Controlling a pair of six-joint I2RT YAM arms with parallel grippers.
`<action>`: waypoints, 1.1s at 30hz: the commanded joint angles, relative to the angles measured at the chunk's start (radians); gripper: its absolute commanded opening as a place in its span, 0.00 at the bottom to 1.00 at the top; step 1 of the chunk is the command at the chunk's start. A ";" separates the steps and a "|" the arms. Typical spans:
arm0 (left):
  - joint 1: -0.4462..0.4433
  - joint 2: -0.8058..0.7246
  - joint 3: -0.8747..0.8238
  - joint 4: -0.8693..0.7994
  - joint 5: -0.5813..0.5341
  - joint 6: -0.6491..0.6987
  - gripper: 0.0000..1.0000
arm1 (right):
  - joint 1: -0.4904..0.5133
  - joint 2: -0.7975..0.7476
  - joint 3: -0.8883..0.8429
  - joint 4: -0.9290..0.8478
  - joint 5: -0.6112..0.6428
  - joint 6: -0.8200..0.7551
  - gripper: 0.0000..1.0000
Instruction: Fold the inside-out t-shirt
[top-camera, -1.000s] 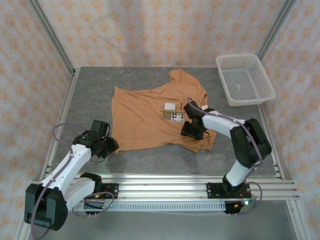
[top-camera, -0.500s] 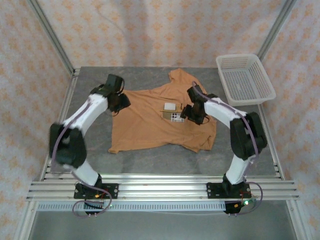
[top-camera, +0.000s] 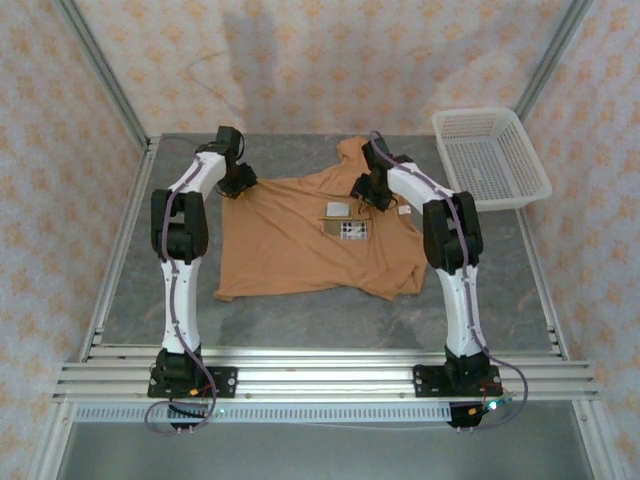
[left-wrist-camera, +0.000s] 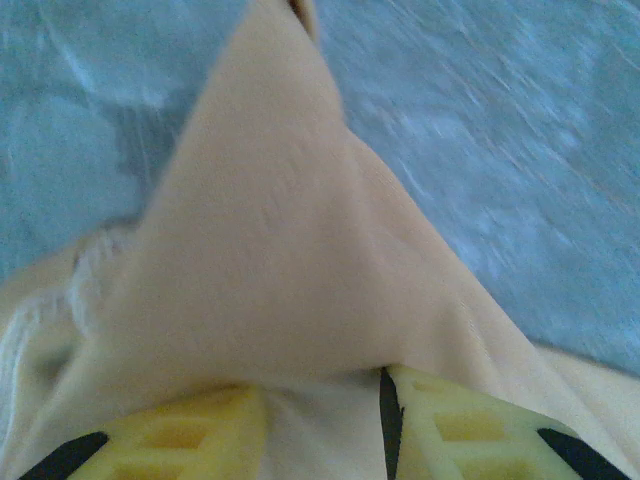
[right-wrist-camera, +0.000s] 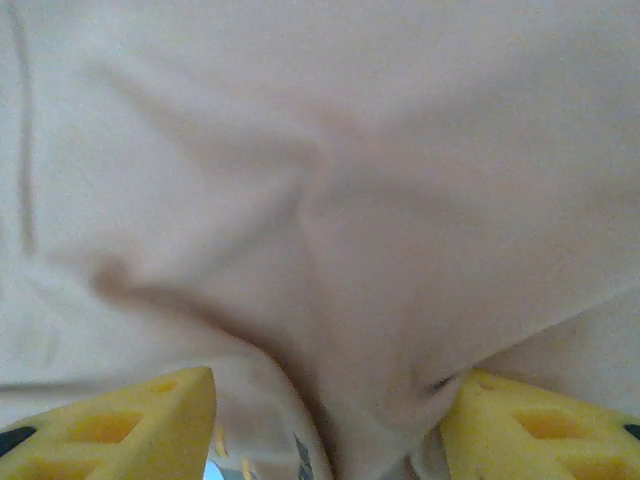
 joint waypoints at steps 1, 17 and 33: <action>0.034 0.136 0.118 -0.118 -0.003 0.014 0.38 | -0.012 0.155 0.163 -0.081 -0.021 -0.018 0.60; -0.017 -0.329 -0.115 -0.014 -0.105 0.085 0.43 | -0.014 -0.196 0.033 -0.204 -0.042 -0.119 0.59; -0.090 -0.690 -0.944 0.290 0.028 0.028 0.45 | -0.090 -0.631 -0.687 0.048 0.091 -0.031 0.51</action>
